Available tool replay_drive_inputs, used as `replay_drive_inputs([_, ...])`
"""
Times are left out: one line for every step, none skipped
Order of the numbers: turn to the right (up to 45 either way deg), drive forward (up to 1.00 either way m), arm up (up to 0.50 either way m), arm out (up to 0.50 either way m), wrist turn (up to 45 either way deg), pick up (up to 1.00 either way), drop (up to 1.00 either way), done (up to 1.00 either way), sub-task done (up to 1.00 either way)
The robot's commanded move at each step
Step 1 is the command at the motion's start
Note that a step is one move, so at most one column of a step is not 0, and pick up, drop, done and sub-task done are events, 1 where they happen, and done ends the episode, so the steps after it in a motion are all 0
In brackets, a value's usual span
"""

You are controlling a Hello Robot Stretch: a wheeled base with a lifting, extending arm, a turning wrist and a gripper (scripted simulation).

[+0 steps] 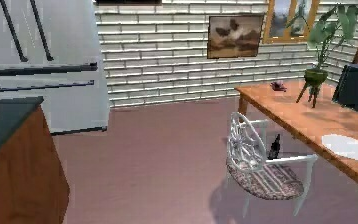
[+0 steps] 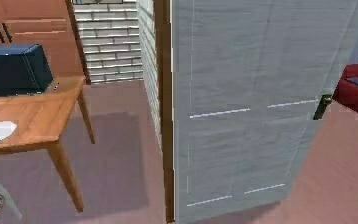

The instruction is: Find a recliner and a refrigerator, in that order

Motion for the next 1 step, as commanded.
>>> replay_drive_inputs([-18.0,0.00,0.00,0.00,0.0,0.00,0.00,0.00,0.00])
